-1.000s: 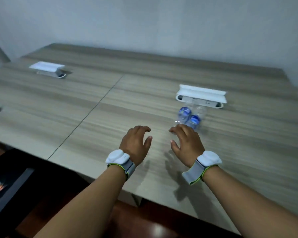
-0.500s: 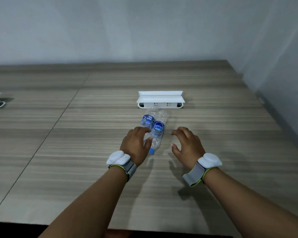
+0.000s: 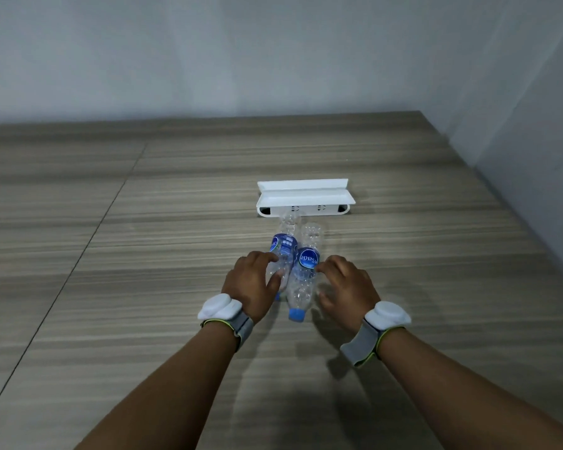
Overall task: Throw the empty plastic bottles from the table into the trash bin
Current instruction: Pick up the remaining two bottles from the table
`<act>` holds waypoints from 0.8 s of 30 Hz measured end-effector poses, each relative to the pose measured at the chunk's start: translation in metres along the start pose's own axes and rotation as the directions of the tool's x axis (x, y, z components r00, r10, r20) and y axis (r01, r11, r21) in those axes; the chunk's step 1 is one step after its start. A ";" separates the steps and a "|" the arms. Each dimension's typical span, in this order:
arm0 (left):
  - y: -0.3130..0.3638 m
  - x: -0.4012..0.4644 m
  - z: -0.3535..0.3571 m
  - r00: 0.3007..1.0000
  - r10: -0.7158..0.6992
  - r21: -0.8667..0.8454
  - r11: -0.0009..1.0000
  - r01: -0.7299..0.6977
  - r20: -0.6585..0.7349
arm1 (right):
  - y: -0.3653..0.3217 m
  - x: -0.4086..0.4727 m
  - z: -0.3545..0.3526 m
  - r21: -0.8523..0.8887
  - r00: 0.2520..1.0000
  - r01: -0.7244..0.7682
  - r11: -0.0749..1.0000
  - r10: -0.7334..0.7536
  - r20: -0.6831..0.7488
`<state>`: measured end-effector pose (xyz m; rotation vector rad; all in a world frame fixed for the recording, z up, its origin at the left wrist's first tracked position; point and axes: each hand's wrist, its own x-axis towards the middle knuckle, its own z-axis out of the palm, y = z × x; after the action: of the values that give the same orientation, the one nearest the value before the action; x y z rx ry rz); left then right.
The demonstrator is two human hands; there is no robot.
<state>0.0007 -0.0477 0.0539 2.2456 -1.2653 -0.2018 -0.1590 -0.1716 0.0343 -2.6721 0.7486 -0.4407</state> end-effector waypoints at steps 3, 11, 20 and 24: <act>-0.016 0.011 0.010 0.995 -0.052 0.038 0.998 0.049 0.082 | 0.002 0.006 0.017 -0.016 0.997 -0.037 0.999 0.038 0.067; -0.036 0.027 0.040 0.950 -0.170 0.098 0.984 0.149 0.263 | 0.008 0.013 0.048 -0.139 0.948 0.033 0.990 0.013 0.319; -0.046 0.035 0.058 0.915 -0.229 0.025 0.972 0.234 0.332 | 0.009 0.013 0.059 -0.212 0.941 0.024 0.977 0.049 0.335; -0.049 0.037 0.060 0.899 -0.240 -0.020 0.964 0.266 0.367 | 0.006 0.019 0.058 -0.353 0.915 0.098 0.930 0.056 0.401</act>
<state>0.0343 -0.0817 -0.0172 2.3788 -1.1109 -0.7784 -0.1243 -0.1730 -0.0166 -2.9679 0.7271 0.2829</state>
